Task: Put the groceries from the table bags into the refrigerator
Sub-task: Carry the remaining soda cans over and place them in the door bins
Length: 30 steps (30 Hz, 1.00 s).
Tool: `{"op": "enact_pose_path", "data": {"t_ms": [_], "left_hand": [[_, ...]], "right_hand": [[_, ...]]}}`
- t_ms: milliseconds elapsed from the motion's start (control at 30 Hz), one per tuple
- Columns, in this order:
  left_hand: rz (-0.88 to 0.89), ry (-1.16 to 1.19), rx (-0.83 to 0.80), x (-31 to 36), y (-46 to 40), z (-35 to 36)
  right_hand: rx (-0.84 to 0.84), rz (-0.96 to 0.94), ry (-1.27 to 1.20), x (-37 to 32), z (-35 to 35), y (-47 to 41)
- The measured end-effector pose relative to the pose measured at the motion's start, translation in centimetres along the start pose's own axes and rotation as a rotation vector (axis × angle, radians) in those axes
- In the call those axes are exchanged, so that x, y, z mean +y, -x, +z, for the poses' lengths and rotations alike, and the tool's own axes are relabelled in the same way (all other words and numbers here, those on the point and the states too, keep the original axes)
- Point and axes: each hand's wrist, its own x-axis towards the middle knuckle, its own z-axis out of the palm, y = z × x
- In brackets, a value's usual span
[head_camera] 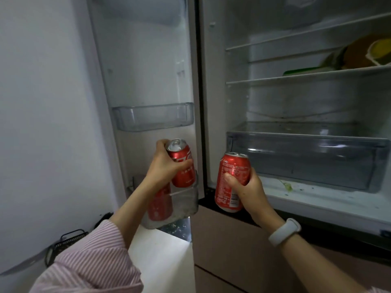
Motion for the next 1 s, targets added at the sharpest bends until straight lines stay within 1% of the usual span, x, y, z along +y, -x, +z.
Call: {"op": "enact_pose_path", "data": {"t_ms": [67,133,200,233,433,567,633,667,700,767,800,867,933,1000], "left_hand": [[-0.010,-0.128,-0.025,-0.9,-0.4,0.6],[-0.001,-0.333,-0.041,-1.3,-0.4,1.0],[0.043,-0.552,-0.026,-1.6,-0.2,1.2],[0.070,-0.623,-0.017,-1.7,-0.1,1.3],[0.164,-0.950,0.009,-3.1,0.4,1.4],[0.155,-1.053,-0.046,-3.4,0.6,0.6],[0.176,-1.102,-0.027,-3.0,0.9,-0.2],[0.234,-1.081,0.026,-2.6,1.1,-0.7],[0.327,-1.004,0.104,-2.1,1.5,-1.3],[0.568,-0.752,0.279,-0.7,2.2,-2.8],[0.690,-0.664,0.377,0.0,2.5,-3.8],[0.854,-0.620,0.569,1.5,2.4,-5.9],[0.881,-0.677,0.697,2.7,1.0,-7.6],[0.807,-0.777,0.702,3.5,-0.7,-8.6]], "right_hand": [[-0.003,0.002,0.002,0.2,0.2,-0.8],[-0.009,0.008,0.008,0.4,0.2,-1.2],[-0.021,0.009,0.016,0.7,0.1,-1.5],[-0.025,0.006,0.018,0.8,0.1,-1.7],[-0.058,-0.006,-0.003,1.2,0.6,-2.3],[-0.083,-0.032,-0.022,0.7,1.2,-2.6],[-0.089,-0.046,-0.041,-0.2,1.5,-2.9],[-0.084,-0.059,-0.055,-0.8,1.6,-3.1],[-0.072,-0.081,-0.077,-1.6,1.7,-3.5],[-0.045,-0.144,-0.133,-3.8,1.9,-4.6],[-0.038,-0.181,-0.159,-5.2,2.1,-5.2],[-0.030,-0.252,-0.218,-8.5,2.8,-6.7],[-0.019,-0.332,-0.298,-11.8,4.0,-8.5],[-0.044,-0.401,-0.334,-14.6,5.6,-10.2]]}}
